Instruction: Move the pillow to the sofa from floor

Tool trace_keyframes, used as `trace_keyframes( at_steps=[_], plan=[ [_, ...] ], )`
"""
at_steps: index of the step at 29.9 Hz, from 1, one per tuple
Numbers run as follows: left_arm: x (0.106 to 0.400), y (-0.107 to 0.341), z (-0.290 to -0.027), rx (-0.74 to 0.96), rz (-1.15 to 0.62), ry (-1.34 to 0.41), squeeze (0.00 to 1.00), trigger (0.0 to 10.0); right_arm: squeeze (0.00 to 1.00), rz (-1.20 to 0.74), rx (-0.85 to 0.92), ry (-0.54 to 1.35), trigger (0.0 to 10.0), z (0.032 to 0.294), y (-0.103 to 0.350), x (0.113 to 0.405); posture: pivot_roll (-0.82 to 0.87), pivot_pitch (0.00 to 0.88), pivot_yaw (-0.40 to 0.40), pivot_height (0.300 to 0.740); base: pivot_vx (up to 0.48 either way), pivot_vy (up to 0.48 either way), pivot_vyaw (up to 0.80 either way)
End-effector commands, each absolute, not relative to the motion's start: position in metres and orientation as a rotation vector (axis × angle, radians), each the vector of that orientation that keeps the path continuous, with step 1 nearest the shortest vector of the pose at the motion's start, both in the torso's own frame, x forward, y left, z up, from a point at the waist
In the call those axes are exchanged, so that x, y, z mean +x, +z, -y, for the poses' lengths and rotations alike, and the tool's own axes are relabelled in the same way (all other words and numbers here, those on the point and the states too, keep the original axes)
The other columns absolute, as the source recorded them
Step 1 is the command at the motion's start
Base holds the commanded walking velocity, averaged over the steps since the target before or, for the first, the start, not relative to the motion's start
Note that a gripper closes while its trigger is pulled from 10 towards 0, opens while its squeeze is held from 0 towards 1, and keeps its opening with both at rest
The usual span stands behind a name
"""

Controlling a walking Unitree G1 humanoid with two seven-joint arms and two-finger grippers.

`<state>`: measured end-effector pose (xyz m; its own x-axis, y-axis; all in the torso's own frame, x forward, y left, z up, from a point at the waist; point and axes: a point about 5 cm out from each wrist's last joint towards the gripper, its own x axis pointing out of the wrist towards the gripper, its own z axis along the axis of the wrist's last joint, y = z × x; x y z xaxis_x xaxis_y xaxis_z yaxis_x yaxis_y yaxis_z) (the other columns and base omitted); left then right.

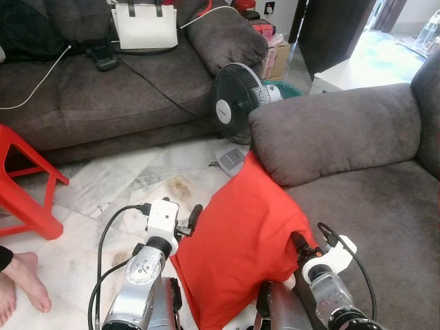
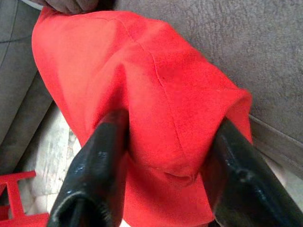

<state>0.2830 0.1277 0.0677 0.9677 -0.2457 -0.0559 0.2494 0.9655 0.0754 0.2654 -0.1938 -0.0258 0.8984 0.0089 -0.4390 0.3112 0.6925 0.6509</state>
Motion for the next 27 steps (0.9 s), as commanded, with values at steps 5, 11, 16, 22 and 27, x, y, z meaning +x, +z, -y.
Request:
trace_keyframes(
  at_steps=[5, 11, 16, 22, 27],
  plan=[
    [0.2834, 0.0673, -0.1272, 0.091, -0.048, -0.253, 0.0, 10.0, 0.0, -0.421, 0.783, -0.164, 0.0, 0.1917, -0.0231, 0.2688, 0.16, 0.096, -0.052, 0.594, 0.0, 0.0, 0.0],
    [0.2834, 0.0676, -0.1273, 0.092, -0.048, -0.252, 0.0, 10.0, 0.0, -0.416, 0.78, -0.158, 0.0, 0.1912, -0.0227, 0.2691, 0.16, 0.097, -0.052, 0.594, 0.0, 0.0, 0.0],
    [0.2832, 0.0678, -0.1273, 0.093, -0.047, -0.251, 0.0, 10.0, 0.0, -0.414, 0.769, -0.15, 0.0, 0.1914, -0.0223, 0.2692, 0.17, 0.098, -0.053, 0.594, 0.0, 0.0, 0.0],
    [0.2824, 0.0666, -0.1283, 0.095, -0.051, -0.248, 0.0, 10.0, 0.0, -0.406, 0.723, -0.111, 0.0, 0.1909, -0.0206, 0.27, 0.16, 0.101, -0.053, 0.594, 0.0, 0.0, 0.0],
    [0.282, 0.0668, -0.128, 0.096, -0.051, -0.247, 0.0, 10.0, 0.0, -0.394, 0.684, -0.069, 0.0, 0.1883, -0.0189, 0.2709, 0.16, 0.102, -0.052, 0.594, 0.0, 0.0, 0.0]
  ],
)
